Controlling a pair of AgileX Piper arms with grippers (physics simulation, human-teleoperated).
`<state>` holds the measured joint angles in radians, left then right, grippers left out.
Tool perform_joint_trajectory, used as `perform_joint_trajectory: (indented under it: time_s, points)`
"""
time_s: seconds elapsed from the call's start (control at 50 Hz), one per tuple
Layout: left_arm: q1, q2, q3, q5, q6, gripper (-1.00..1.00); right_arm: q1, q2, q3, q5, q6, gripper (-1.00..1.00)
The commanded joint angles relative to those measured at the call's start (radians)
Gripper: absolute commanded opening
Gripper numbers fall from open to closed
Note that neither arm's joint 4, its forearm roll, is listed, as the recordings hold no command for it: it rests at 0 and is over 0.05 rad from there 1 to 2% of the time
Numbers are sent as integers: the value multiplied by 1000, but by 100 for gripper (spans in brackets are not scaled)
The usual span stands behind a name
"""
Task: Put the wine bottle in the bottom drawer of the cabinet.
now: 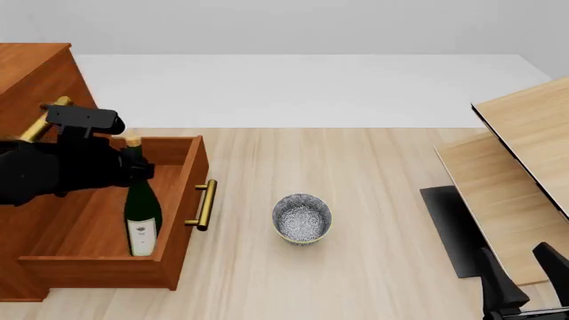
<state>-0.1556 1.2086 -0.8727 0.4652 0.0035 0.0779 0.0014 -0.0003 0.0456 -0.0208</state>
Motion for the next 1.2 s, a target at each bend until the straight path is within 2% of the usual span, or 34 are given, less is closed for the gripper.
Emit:
perform_joint_trajectory:
  time_s: [0.02, 0.22, 1.2]
  points:
    - [-8, 21, 8, -26, -7, -100, -4, 0, 0, 0, 3, 100]
    - [-24, 52, 20, -64, -48, -100, -5, 0, 0, 1, 5, 100]
    - [9, 257, 37, -245, -64, -100, -29, -1, 0, -5, 35, 100]
